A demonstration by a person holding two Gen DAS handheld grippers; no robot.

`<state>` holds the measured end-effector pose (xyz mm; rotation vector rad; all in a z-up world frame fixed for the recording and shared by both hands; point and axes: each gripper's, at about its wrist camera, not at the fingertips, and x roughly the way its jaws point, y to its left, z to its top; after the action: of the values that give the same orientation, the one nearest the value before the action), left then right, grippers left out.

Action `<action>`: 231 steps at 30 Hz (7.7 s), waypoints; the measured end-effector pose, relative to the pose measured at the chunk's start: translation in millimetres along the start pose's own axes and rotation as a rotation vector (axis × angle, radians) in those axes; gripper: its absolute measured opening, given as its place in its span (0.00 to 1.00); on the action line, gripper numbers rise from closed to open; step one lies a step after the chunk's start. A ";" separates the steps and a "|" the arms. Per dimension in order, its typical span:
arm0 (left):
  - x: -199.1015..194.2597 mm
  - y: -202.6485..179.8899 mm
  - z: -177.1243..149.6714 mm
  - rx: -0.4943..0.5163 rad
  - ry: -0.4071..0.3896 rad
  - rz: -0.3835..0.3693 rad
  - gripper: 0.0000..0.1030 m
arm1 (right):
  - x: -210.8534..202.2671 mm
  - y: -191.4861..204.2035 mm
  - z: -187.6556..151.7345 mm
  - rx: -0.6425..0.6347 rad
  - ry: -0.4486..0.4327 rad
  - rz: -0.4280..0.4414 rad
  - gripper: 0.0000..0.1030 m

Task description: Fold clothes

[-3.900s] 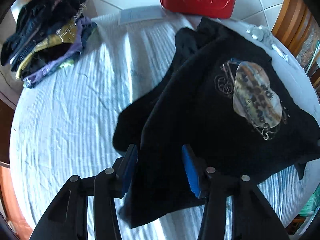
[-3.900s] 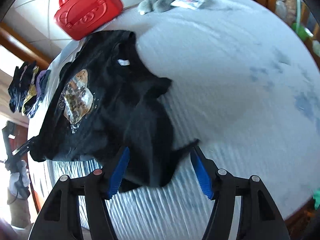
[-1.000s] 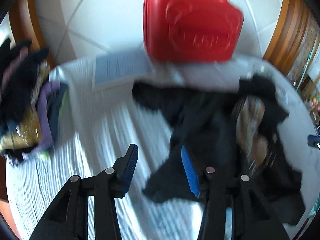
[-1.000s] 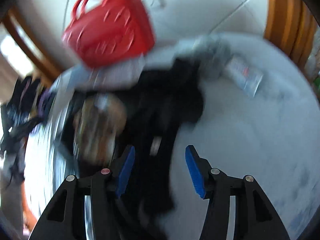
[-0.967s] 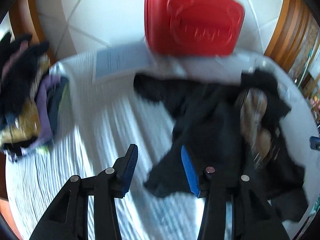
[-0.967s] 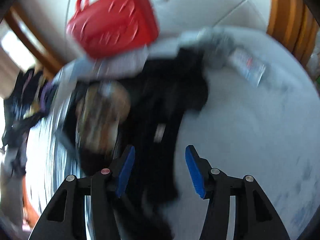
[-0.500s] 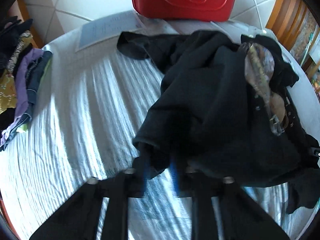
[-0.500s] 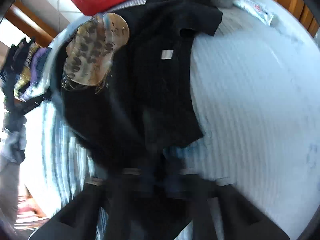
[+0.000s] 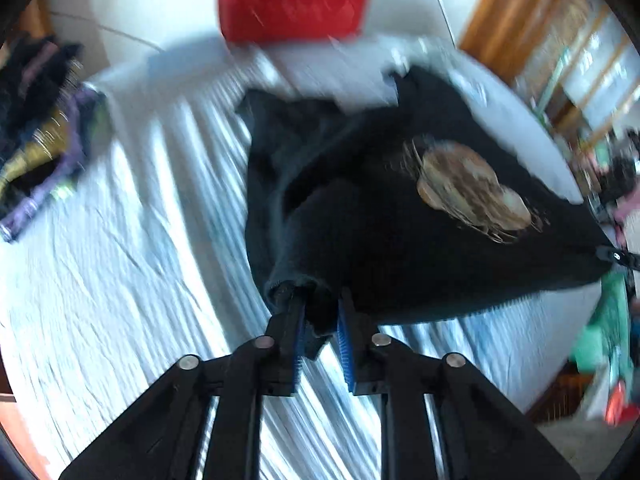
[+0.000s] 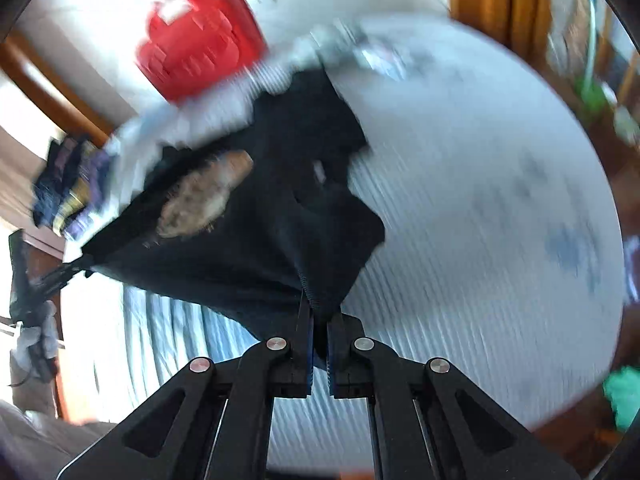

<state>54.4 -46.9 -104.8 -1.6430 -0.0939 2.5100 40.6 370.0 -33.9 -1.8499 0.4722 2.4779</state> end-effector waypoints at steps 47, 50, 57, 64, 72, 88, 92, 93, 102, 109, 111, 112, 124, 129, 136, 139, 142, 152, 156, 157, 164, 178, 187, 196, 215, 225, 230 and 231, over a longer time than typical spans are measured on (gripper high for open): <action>75.2 62.5 133.5 -0.128 -0.185 0.140 0.05 | 150.0 -14.9 182.2 0.148 -0.065 0.095 0.44; 69.7 62.6 133.9 -0.129 -0.193 0.140 0.05 | 154.3 -10.2 189.6 0.103 -0.107 0.064 0.16; 33.8 61.8 128.6 -0.127 -0.259 0.165 0.05 | 78.0 21.7 188.7 -0.026 -0.364 0.016 0.05; -75.3 58.0 116.4 -0.138 -0.475 0.141 0.09 | -93.3 65.2 137.7 -0.177 -0.730 0.022 0.05; -13.5 51.8 170.7 -0.087 -0.395 0.166 0.09 | -67.4 62.3 195.6 -0.182 -0.690 -0.012 0.05; 41.6 9.4 -11.9 0.031 -0.047 0.046 0.61 | 15.0 -15.2 81.5 -0.001 -0.280 -0.049 0.60; 49.5 -5.6 -63.9 0.045 0.013 0.026 0.61 | 20.6 -32.7 12.3 0.043 -0.192 -0.064 0.61; 52.5 -8.3 -70.0 0.045 0.020 0.026 0.61 | 22.5 -36.2 -0.3 0.052 -0.175 -0.056 0.61; 71.2 -27.1 -91.6 0.080 0.000 0.054 0.63 | 47.0 -47.6 -53.1 0.040 -0.111 -0.016 0.65; 81.6 -29.1 -88.0 0.038 -0.012 0.089 0.57 | 68.7 -35.2 -38.1 -0.052 -0.112 -0.007 0.65; 82.1 -28.4 -86.3 0.013 -0.011 0.083 0.30 | 73.9 -31.4 -32.0 -0.081 -0.120 0.002 0.50; 79.9 -29.1 -86.0 0.007 -0.011 0.089 0.16 | 76.7 -29.7 -28.6 -0.089 -0.117 0.014 0.40; -0.2 -43.7 -78.9 -0.003 -0.101 0.007 0.14 | -14.3 -39.2 -10.1 -0.063 -0.109 0.282 0.05; 46.4 -27.6 -18.7 -0.052 -0.095 0.049 0.17 | 4.0 -27.7 65.6 -0.099 -0.195 0.165 0.08; 57.5 -13.7 -27.6 -0.057 -0.078 0.067 0.49 | 34.3 -39.2 76.7 -0.067 -0.181 0.008 0.34; 61.2 -4.7 -46.6 -0.076 -0.037 0.087 0.49 | 34.0 -46.4 58.0 -0.041 -0.172 0.027 0.34; 68.1 0.0 -58.6 -0.096 0.000 0.087 0.39 | 37.4 -50.0 38.9 -0.015 -0.158 0.035 0.34; 81.0 -10.1 -60.5 -0.032 0.015 0.114 0.39 | 60.0 -50.3 15.0 -0.030 -0.090 0.050 0.38; 76.4 -8.2 -61.8 -0.011 -0.004 0.117 0.39 | 55.5 -57.1 3.7 -0.036 -0.102 0.025 0.55; 75.9 -5.8 -60.0 -0.013 -0.008 0.117 0.39 | 55.1 -57.9 0.5 -0.044 -0.097 0.027 0.55; 66.4 4.7 -60.5 -0.020 -0.032 0.118 0.39 | 64.6 -50.8 -21.4 -0.133 -0.031 0.060 0.55; 86.0 -17.3 -38.4 0.047 -0.057 0.044 0.40 | 92.2 -20.2 -22.4 -0.305 -0.077 0.072 0.49; 49.6 -21.7 -54.6 0.033 -0.078 -0.030 0.04 | 65.4 -37.0 -33.7 -0.063 0.003 0.407 0.08; 39.2 -36.5 -120.5 0.082 0.064 0.006 0.04 | 27.0 -34.1 -67.5 -0.126 0.124 0.391 0.07; 57.1 -54.4 -88.1 0.081 0.023 -0.084 0.37 | 56.7 -39.1 -105.9 -0.089 0.086 0.183 0.59; 40.8 -54.0 -78.7 0.104 -0.025 -0.096 0.10 | 74.9 -13.5 -105.4 -0.101 0.078 0.342 0.08; 30.8 -51.7 -103.0 0.143 0.029 -0.123 0.09 | 55.9 -29.5 -117.0 0.023 0.083 0.490 0.04; 28.8 -51.4 -106.8 0.141 0.041 -0.130 0.09 | 49.7 -34.8 -117.6 0.058 0.068 0.527 0.04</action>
<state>145.0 5.6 -167.2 -1.5789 -0.0176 2.3290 142.2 365.8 -118.6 -1.9980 1.1551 2.6571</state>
